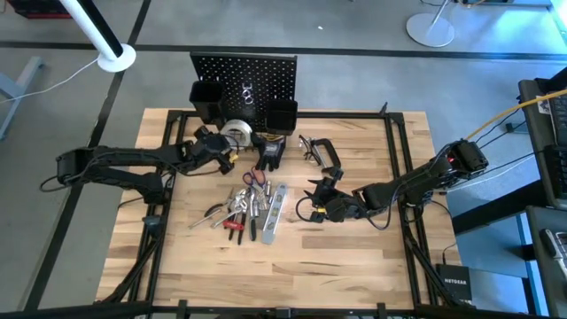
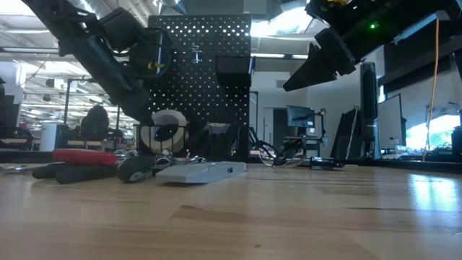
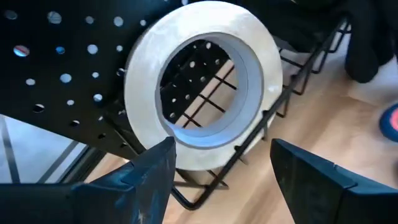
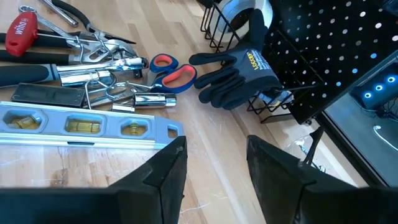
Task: Hang tools onto peg board
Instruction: Put the masking tape into the wire basket on the pegboard, then put the extension bar into the right black bin on the pegboard
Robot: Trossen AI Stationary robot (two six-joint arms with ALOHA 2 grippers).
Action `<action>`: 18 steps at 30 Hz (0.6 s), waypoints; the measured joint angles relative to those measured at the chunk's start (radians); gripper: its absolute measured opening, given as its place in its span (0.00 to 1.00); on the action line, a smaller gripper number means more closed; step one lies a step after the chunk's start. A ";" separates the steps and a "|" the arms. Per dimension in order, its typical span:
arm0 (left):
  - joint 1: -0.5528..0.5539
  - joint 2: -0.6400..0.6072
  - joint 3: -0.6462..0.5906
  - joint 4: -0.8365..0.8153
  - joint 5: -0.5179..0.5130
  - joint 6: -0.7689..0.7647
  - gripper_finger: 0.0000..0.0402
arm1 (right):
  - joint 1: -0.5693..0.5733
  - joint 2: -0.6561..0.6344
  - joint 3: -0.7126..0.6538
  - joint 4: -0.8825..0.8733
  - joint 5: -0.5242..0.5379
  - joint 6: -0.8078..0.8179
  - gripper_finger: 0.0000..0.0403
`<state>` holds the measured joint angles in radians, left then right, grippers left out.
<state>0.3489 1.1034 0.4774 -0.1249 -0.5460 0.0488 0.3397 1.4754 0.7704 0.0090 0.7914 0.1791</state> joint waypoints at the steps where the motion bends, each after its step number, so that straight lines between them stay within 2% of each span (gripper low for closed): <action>1: -0.008 0.000 0.000 0.000 0.000 0.000 0.62 | 0.000 0.000 0.000 0.000 0.000 0.000 0.42; 11: -0.152 -0.026 0.000 -0.018 0.011 -0.050 0.62 | 0.000 0.000 0.000 0.000 0.000 0.001 0.42; 15: -0.245 -0.081 0.003 -0.091 0.011 -0.152 0.62 | 0.000 0.000 0.000 -0.002 0.000 0.001 0.42; 18: -0.317 -0.122 0.033 -0.204 0.035 -0.259 0.62 | 0.000 0.000 0.000 -0.003 0.000 0.000 0.42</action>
<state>0.0321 0.9815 0.5109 -0.3290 -0.5115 -0.2101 0.3397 1.4754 0.7704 0.0059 0.7914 0.1795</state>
